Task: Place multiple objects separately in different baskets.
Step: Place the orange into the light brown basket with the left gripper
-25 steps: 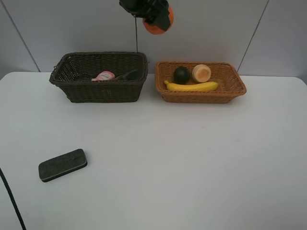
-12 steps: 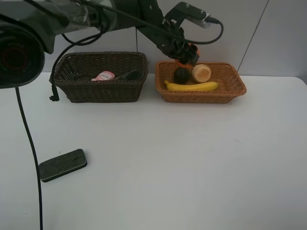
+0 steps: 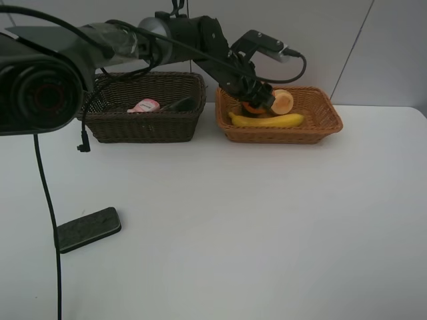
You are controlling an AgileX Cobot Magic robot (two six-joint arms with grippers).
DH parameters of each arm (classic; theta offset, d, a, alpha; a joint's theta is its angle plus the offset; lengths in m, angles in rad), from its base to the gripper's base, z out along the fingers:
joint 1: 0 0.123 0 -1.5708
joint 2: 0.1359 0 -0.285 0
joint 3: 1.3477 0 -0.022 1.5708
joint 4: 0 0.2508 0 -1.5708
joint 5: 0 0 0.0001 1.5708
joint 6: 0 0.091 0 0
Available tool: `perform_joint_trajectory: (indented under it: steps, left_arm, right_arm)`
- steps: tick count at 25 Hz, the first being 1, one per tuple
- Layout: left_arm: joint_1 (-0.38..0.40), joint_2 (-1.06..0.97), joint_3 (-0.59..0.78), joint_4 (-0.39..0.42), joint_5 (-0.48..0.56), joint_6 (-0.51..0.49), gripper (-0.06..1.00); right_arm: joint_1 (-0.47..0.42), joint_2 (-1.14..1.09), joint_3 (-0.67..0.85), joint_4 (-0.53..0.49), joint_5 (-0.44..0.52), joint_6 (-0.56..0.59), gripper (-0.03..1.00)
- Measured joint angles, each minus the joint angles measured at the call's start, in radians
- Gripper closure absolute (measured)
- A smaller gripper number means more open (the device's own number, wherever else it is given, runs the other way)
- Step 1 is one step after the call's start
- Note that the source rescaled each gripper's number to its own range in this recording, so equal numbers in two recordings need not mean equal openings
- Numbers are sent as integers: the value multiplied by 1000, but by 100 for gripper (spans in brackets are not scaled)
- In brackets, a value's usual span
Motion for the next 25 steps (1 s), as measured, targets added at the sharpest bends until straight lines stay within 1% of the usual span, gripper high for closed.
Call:
perform_joint_trajectory:
  steps: [10,12,13,14,16,25]
  left_arm:
    - [0,0,-1,3,25,-5,29]
    - [0,0,-1,4,17,-7,9]
    - [0,0,-3,4,15,-8,2]
    - [0,0,-4,4,13,-8,-2]
    - [0,0,-4,5,12,-8,-5]
    - [0,-6,-4,9,28,-8,-6]
  right_arm:
    - [0,0,0,0,0,0,-2]
    - [0,0,0,0,0,0,-2]
    - [0,0,0,0,0,0,-2]
    - [0,0,0,0,0,0,-2]
    - [0,0,0,0,0,0,-2]
    - [0,0,0,0,0,0,-2]
